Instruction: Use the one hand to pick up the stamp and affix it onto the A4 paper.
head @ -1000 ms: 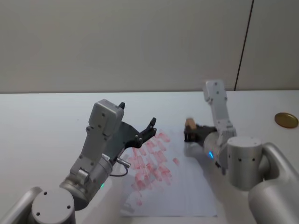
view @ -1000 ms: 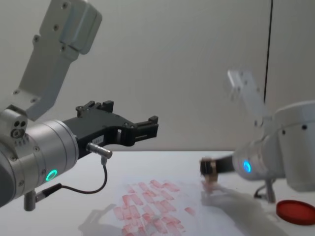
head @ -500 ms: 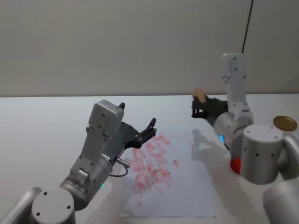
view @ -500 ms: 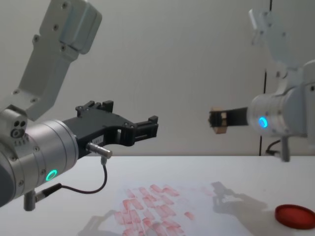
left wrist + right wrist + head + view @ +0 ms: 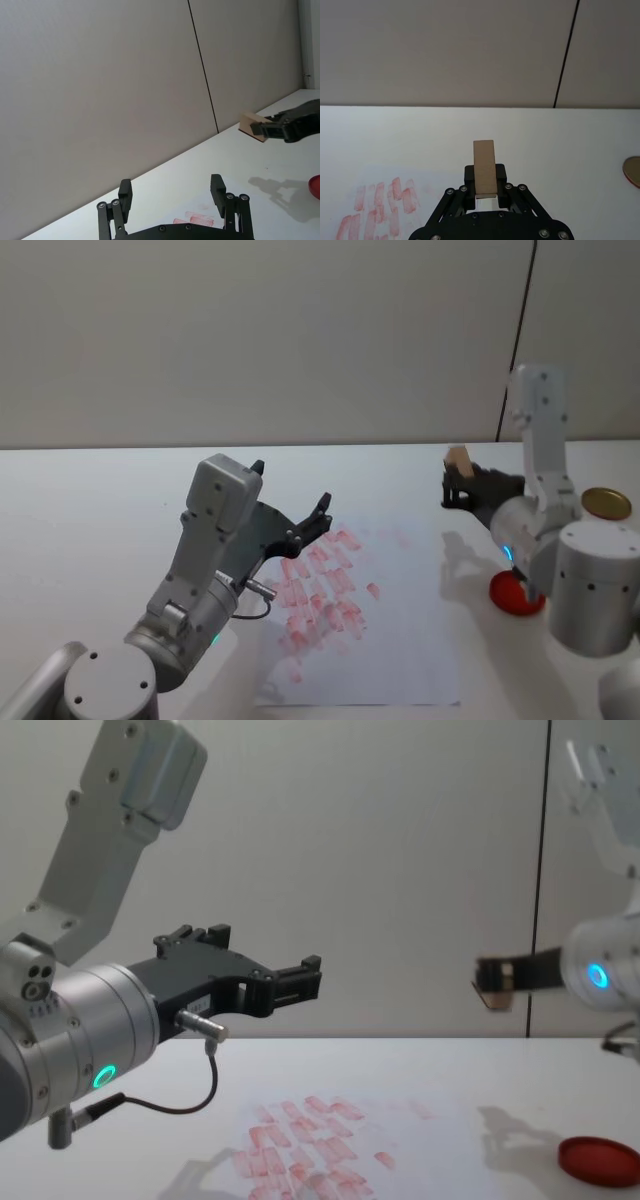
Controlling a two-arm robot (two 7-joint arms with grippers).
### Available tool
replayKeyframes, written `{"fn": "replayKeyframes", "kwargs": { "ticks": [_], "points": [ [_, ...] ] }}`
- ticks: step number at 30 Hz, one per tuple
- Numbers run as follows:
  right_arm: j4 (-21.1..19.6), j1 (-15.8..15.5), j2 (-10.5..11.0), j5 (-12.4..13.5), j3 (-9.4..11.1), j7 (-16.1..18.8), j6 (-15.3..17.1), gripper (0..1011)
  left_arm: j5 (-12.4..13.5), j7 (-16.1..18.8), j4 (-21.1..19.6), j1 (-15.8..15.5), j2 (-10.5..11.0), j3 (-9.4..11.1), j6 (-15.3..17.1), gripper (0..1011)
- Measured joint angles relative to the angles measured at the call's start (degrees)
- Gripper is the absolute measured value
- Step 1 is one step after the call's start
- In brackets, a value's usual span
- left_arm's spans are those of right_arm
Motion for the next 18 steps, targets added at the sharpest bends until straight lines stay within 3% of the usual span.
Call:
{"fn": "replayKeyframes", "kwargs": {
  "ticks": [18],
  "points": [
    [-4.13,-6.86,1.93,3.24,2.21,-3.98,8.18,216,0.0,0.0,0.0,0.0,0.0,0.0,0.0,993]
  ]
}}
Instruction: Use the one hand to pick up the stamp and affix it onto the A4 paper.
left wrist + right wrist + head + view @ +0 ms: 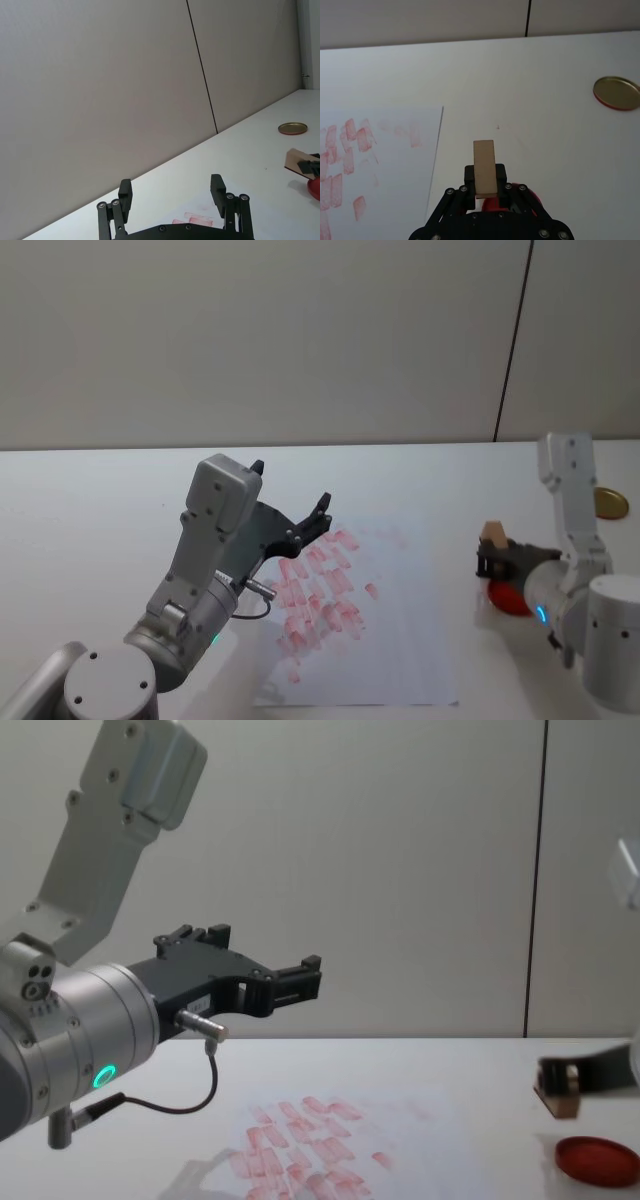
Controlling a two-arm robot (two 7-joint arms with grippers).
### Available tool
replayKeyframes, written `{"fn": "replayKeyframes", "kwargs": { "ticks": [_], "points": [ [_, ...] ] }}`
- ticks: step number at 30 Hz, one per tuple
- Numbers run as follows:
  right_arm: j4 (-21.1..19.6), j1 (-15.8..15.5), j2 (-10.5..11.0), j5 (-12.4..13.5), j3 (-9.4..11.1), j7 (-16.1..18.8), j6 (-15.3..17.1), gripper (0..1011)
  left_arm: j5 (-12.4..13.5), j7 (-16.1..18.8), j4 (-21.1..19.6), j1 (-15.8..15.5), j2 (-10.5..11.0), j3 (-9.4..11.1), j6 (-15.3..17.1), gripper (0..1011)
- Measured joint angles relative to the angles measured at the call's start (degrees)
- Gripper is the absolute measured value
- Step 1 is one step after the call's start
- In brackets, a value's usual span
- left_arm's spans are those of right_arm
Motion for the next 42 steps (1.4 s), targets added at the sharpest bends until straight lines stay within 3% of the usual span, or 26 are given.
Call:
{"fn": "replayKeyframes", "kwargs": {
  "ticks": [18,22,31,34,42],
  "points": [
    [-1.45,-3.07,0.48,0.42,1.25,-1.54,2.53,232,0.0,0.0,0.0,0.0,0.0,0.0,0.0,993],
    [-1.64,-3.41,0.49,0.39,1.45,-1.59,2.53,332,0.0,0.0,0.0,0.0,0.0,0.0,0.0,993],
    [-2.99,-4.12,0.46,-0.49,1.69,-1.59,1.86,669,0.0,0.0,0.0,0.0,0.0,0.0,0.0,993],
    [-3.64,-4.37,0.45,-0.86,1.69,-1.52,1.41,728,0.0,0.0,0.0,0.0,0.0,0.0,0.0,993],
    [-6.5,-5.85,0.8,-2.87,1.51,-0.56,-1.78,970,0.0,0.0,0.0,0.0,0.0,0.0,0.0,993]
  ]
}}
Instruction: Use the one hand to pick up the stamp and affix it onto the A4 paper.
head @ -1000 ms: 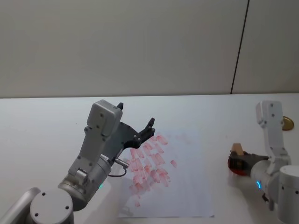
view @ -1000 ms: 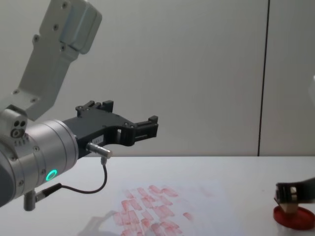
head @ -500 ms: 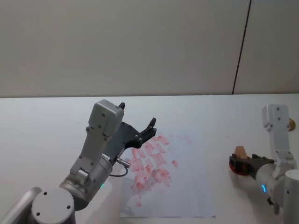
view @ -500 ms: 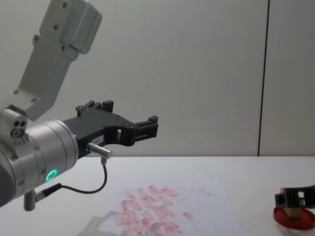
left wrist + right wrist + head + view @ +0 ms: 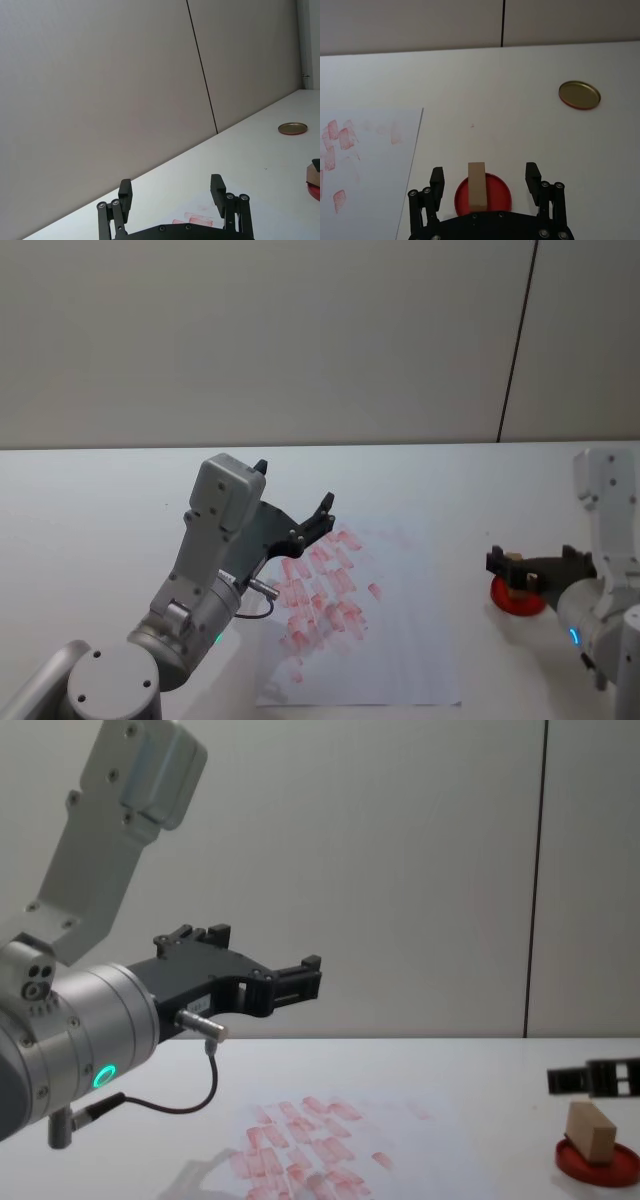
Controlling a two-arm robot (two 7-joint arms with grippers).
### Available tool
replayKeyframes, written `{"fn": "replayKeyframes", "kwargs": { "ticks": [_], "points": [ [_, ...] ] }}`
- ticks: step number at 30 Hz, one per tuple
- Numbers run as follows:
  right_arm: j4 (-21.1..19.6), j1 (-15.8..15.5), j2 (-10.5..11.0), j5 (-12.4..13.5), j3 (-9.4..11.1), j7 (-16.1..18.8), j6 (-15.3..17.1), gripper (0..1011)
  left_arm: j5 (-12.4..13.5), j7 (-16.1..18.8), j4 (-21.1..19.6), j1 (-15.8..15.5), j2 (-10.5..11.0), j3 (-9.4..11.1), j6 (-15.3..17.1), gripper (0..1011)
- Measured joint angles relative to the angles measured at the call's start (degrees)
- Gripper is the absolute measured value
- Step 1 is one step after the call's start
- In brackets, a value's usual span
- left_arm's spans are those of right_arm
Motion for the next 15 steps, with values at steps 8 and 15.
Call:
{"fn": "replayKeyframes", "kwargs": {
  "ticks": [8,15],
  "points": [
    [-3.29,-2.42,1.29,-2.32,-0.11,1.69,-5.45,1001,0.0,0.0,0.0,0.0,0.0,0.0,0.0,993],
    [-5.58,-4.74,2.74,-4.23,-0.03,3.32,-11.24,1001,0.0,0.0,0.0,0.0,0.0,0.0,0.0,993]
  ]
}}
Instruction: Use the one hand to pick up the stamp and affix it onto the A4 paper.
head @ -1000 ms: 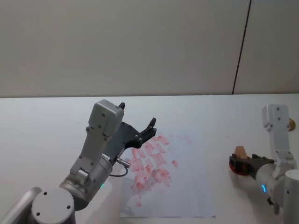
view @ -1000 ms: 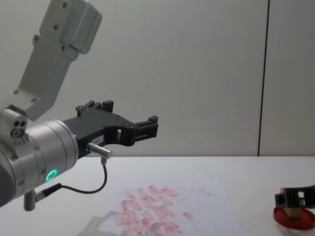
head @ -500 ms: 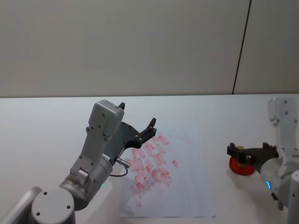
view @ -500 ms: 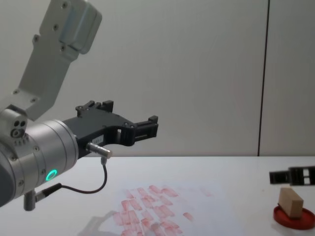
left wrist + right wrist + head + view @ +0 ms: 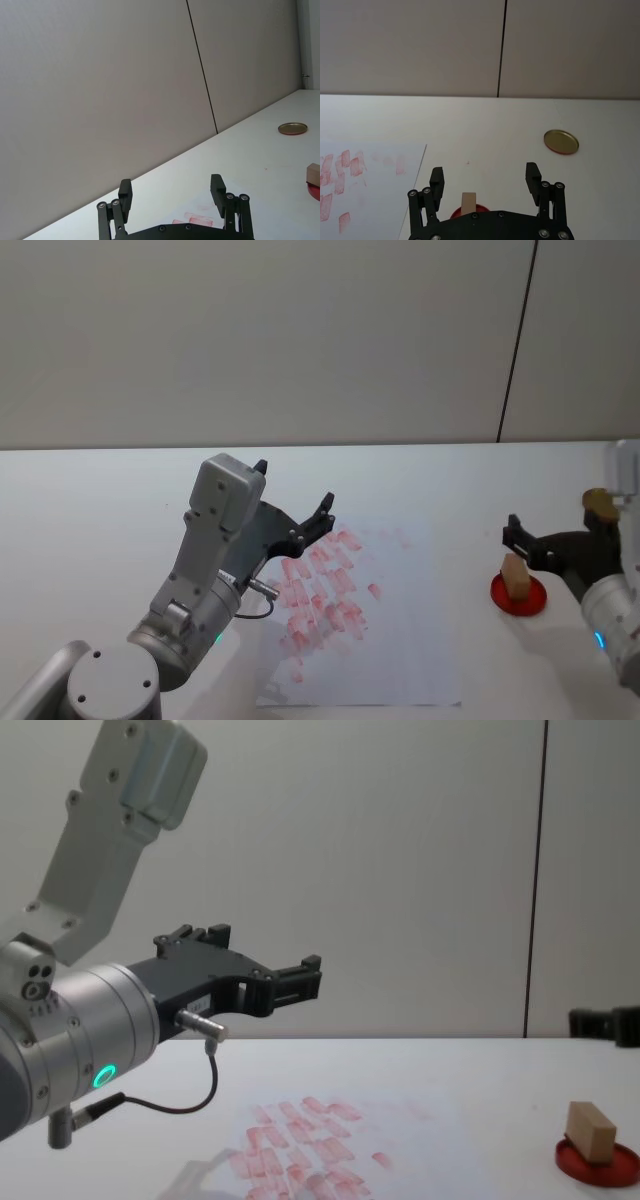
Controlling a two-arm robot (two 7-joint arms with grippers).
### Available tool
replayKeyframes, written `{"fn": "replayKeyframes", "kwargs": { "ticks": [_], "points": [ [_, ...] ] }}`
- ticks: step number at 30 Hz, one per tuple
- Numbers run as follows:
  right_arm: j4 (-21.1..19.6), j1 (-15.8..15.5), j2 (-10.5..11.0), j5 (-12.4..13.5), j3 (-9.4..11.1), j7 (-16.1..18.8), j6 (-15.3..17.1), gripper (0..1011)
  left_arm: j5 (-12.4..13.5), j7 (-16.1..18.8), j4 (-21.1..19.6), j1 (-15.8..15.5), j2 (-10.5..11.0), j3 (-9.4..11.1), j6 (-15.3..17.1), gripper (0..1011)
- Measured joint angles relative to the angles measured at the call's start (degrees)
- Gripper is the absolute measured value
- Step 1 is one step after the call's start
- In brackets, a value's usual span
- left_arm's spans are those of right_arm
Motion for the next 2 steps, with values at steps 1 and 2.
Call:
{"fn": "replayKeyframes", "kwargs": {
  "ticks": [1,2],
  "points": [
    [-0.25,-0.35,0.22,-0.18,0.03,0.16,-0.62,1001,0.0,0.0,0.0,0.0,0.0,0.0,0.0,993],
    [-0.55,-0.58,0.38,-0.42,0.07,0.38,-1.41,1001,0.0,0.0,0.0,0.0,0.0,0.0,0.0,993]
  ]
}}
